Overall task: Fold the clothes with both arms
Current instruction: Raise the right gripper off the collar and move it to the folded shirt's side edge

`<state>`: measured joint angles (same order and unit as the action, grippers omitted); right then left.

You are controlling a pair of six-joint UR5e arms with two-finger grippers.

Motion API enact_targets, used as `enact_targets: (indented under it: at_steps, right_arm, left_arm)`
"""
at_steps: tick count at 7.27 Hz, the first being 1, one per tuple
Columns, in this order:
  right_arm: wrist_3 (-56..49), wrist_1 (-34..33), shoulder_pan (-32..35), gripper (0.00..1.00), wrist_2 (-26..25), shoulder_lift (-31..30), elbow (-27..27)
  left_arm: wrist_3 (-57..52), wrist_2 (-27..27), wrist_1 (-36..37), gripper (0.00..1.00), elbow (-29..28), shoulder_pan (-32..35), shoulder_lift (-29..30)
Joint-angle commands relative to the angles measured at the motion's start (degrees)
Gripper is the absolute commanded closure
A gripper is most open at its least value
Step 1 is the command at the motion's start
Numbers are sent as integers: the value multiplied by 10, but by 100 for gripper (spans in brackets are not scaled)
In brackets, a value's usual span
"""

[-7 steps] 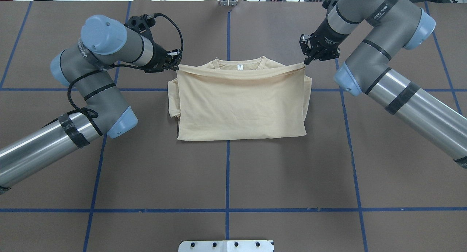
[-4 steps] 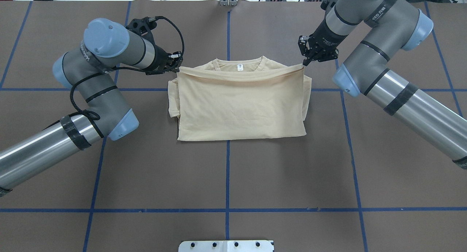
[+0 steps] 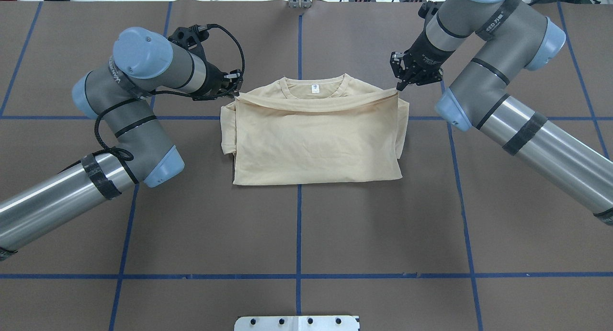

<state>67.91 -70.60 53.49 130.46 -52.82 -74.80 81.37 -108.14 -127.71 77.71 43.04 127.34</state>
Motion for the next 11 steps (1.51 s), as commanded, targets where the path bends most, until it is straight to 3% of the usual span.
enact_targets:
  at_steps: [1, 3, 5, 8, 11]
  right_arm:
    - [-9, 0, -3, 0, -12, -1, 0]
    - [-10, 1, 1, 0, -7, -1, -8]
    - [26, 0, -8, 0, -7, -50, -101]
    - [158, -1, -85, 0, -71, -123, -207]
    - [177, -5, -142, 0, -122, -142, -212]
  left_arm:
    - [-3, 13, 0, 1, 4, 1, -4]
    - [-6, 12, 15, 1, 53, 4, -23]
    - [-5, 14, 59, 1, 94, 4, -26]
    - [-2, 35, 59, 1, 97, 2, -24]
    - [-3, 38, 59, 1, 98, 1, -26]
